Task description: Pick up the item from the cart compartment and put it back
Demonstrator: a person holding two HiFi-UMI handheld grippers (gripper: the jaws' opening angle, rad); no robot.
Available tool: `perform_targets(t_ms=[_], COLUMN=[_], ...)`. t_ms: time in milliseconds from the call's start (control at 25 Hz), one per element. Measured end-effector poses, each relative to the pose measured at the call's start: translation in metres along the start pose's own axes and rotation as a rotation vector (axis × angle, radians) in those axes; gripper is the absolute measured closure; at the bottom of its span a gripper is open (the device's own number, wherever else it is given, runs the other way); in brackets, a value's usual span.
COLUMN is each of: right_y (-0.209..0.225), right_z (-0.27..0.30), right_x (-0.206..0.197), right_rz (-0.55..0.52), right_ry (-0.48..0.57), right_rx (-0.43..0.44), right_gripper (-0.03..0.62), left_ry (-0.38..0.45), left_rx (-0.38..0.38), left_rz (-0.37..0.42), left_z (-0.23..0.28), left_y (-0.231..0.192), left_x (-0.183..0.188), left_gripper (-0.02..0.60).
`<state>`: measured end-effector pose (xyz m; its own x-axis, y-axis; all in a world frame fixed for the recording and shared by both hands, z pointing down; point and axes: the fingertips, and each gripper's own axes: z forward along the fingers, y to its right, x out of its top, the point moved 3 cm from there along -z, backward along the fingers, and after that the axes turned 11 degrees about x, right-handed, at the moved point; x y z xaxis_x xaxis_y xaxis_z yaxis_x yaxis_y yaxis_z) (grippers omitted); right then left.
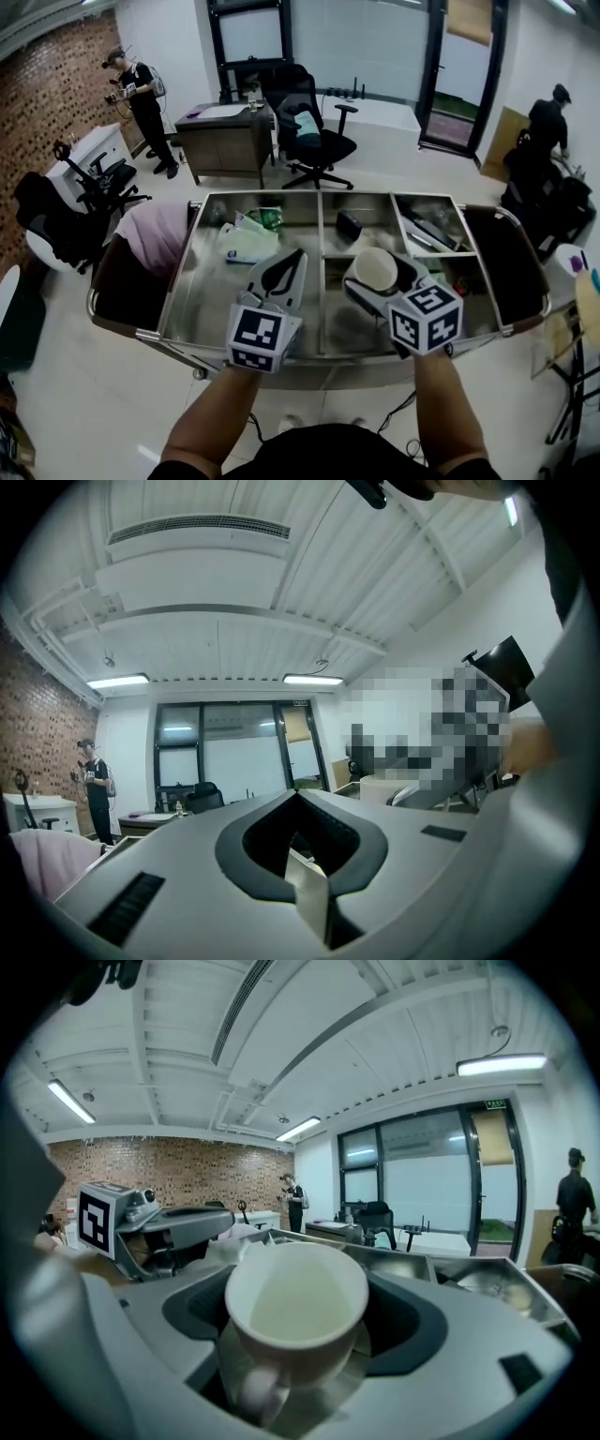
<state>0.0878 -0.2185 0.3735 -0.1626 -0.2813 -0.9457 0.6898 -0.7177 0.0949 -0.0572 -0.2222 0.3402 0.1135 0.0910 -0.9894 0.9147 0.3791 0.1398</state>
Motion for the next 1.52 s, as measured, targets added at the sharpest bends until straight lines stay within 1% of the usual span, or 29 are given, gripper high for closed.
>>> perform_targets(t_ms=[200, 400, 600, 760, 920, 1120, 1240, 1440, 1520], right_y=[0.010, 0.014, 0.015, 0.015, 0.011, 0.011, 0.011, 0.011, 0.013], right_z=[0.023, 0.042, 0.053, 0.056, 0.064, 0.063, 0.060, 0.052, 0.045], right_x=[-0.015, -0.030, -0.040, -0.041, -0.051, -0.046, -0.043, -0.033, -0.024], right_rz=[0.006, 0.010, 0.009, -0.014, -0.025, -0.045, -0.055, -0.047, -0.043], right_ry=[-0.056, -0.111, -0.139, -0.148, -0.180, -0.135, -0.131, -0.097, -0.061], right_rx=[0.002, 0.004, 0.003, -0.016, 0.002, 0.011, 0.009, 0.011, -0.012], right_gripper=[0.152, 0.152, 0.151, 0.149, 0.148, 0.138, 0.138, 0.143, 0.200], left_ry=[-0.015, -0.051, -0.099, -0.112, -0.130, -0.140, -0.139, -0.134, -0.136], left_rx=[0.023, 0.040, 0.035, 0.028, 0.020, 0.013, 0.014, 0.007, 0.004], left_rz=[-0.010, 0.005, -0.004, -0.012, -0.013, -0.010, -0.013, 0.020, 0.022], left_z=[0.017, 0.032, 0.040, 0.041, 0.041, 0.041, 0.041, 0.040, 0.041], left_y=[-0.005, -0.011, -0.011, -0.010, -0.009, -0.007, -0.008, -0.003, -0.002], left_x=[-0.009, -0.025, -0.043, -0.046, -0.050, -0.052, -0.053, -0.051, -0.051], left_gripper=[0.581, 0.581, 0.581, 0.581, 0.581, 0.581, 0.581, 0.581, 0.581])
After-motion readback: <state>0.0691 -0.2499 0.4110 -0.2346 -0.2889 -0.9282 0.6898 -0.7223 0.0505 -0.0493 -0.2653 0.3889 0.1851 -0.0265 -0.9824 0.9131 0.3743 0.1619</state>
